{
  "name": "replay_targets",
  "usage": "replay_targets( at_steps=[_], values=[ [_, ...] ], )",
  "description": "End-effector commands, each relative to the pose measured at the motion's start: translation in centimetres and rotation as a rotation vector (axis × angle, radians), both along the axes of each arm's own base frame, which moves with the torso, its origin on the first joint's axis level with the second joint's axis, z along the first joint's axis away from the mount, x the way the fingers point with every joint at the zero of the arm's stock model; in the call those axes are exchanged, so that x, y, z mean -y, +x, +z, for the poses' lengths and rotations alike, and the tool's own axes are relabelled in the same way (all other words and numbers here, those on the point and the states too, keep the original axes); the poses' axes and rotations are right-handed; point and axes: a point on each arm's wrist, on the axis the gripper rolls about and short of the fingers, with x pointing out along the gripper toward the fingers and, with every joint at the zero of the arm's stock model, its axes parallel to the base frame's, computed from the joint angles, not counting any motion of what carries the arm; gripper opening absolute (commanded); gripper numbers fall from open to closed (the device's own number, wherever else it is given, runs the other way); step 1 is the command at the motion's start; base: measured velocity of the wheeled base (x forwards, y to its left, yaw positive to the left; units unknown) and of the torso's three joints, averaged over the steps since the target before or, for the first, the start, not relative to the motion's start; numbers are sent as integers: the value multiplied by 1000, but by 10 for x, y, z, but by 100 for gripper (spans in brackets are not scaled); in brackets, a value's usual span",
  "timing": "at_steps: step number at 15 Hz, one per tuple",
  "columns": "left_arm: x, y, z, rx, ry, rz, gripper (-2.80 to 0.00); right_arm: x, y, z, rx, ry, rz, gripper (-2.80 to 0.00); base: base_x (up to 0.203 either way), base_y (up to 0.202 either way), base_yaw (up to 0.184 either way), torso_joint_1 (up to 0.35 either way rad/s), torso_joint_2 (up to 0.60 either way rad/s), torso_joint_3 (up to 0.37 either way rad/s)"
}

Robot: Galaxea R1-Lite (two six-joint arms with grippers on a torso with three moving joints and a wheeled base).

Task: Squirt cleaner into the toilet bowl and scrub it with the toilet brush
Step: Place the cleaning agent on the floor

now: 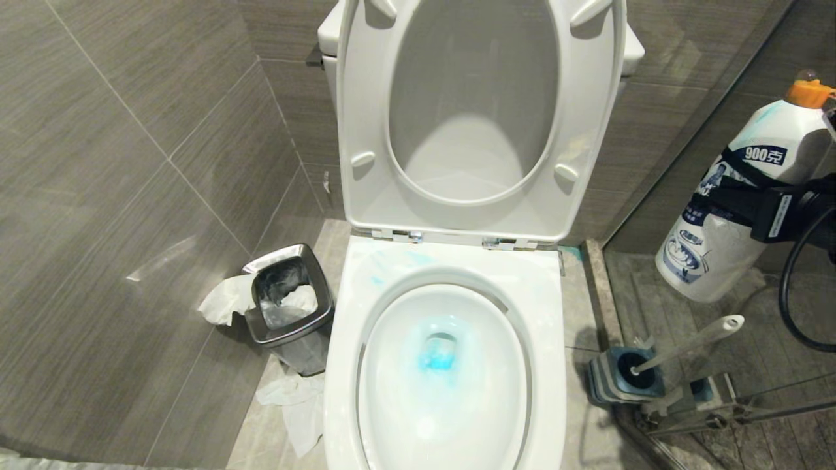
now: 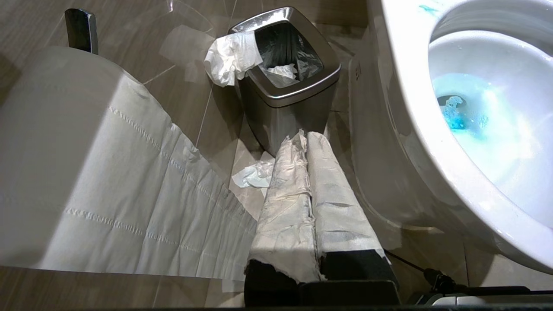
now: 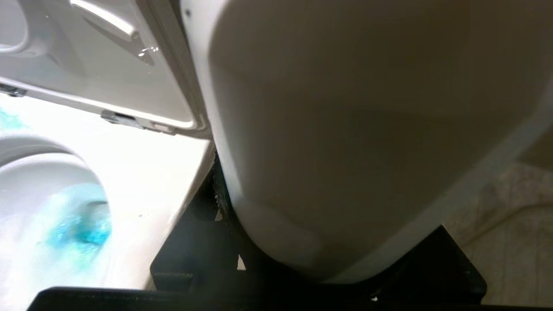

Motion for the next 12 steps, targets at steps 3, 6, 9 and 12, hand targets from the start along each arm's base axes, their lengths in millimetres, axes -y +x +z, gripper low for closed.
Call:
replay_targets(
  at_steps=[3,6,9,12],
  values=[
    [0,0,-1,-3,0,-1,-280,2,26,-19,-11,-10,4,-280,0,0,0,0,0,0],
    [0,0,0,-3,3,0,-280,2,36,-24,28,-12,3,-280,0,0,0,0,0,0],
    [0,0,-1,-5,4,0,-280,2,42,-35,-8,-10,9,-280,0,0,0,0,0,0],
    [0,0,0,-3,4,0,-280,3,52,-48,-26,-6,10,-280,0,0,0,0,0,0]
  ],
)
